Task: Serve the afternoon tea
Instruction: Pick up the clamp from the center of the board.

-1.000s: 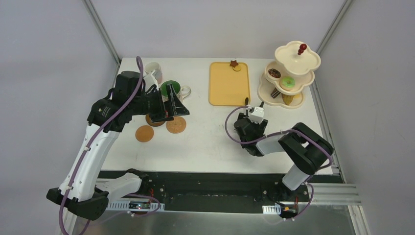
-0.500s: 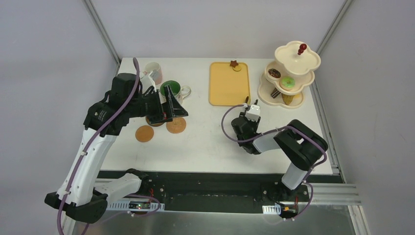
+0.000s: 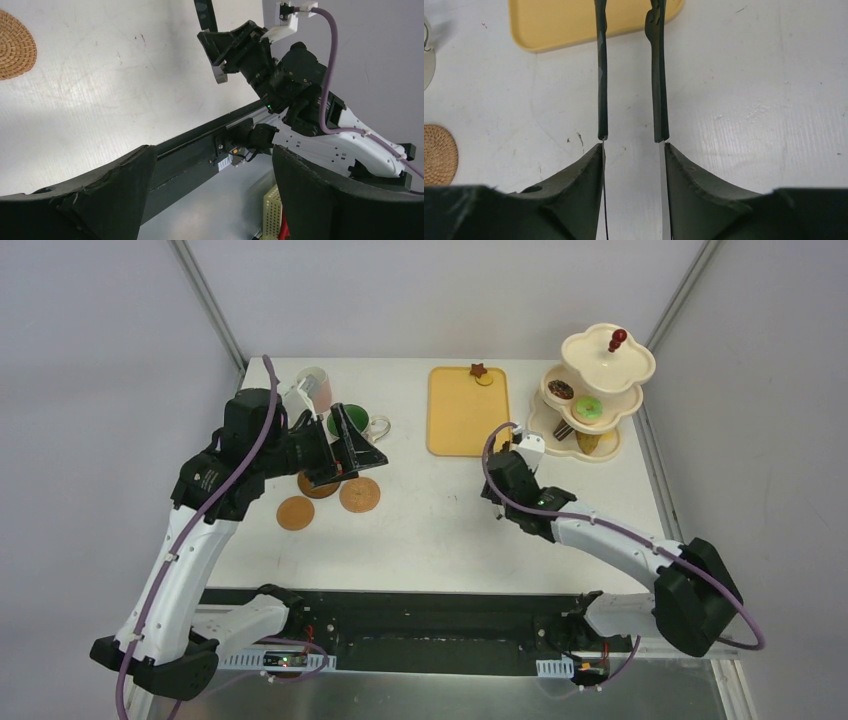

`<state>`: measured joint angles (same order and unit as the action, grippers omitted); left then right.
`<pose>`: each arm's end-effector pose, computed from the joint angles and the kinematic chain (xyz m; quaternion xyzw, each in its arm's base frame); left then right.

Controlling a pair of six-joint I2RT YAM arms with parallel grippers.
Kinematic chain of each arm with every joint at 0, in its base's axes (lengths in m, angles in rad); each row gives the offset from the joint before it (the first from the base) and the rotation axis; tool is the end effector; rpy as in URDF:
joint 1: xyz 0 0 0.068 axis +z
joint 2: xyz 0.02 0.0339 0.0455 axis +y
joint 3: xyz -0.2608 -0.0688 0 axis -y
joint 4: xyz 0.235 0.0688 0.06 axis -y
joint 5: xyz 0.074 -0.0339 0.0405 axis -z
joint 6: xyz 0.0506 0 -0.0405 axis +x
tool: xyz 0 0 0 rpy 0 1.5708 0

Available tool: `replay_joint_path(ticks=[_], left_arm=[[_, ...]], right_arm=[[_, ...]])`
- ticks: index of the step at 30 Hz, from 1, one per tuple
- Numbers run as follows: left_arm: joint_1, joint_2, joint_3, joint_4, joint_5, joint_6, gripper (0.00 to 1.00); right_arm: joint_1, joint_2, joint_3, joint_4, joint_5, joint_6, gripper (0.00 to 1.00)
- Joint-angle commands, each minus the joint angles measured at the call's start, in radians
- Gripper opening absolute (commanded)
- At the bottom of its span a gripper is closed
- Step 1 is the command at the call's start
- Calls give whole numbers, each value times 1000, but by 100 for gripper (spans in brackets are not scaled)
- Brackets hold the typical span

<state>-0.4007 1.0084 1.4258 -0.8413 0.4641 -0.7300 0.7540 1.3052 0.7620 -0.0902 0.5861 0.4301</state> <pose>0.1570 -0.0911 0.4352 -0.0109 0.8269 -0.4460 0.3423 0.2213 0.1695 0.2263 -0.0089 0.8640 0.0275 0.5027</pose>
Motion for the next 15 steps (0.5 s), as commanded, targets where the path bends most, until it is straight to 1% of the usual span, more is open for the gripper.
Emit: replay_joint_path(ticks=[1, 6, 11, 15], left_arm=[[-10, -8, -18, 99, 2, -44, 89], [-10, 13, 18, 109, -6, -25, 90], [-10, 54, 81, 88, -34, 30, 90], [-10, 52, 98, 94, -48, 55, 90]], right_arm=[[-25, -86, 83, -239, -94, 44, 46], [-95, -116, 205, -343, -159, -8, 46], [-219, -80, 397, -436, -343, -55, 46], [-323, -42, 531, -488, -483, -53, 45]])
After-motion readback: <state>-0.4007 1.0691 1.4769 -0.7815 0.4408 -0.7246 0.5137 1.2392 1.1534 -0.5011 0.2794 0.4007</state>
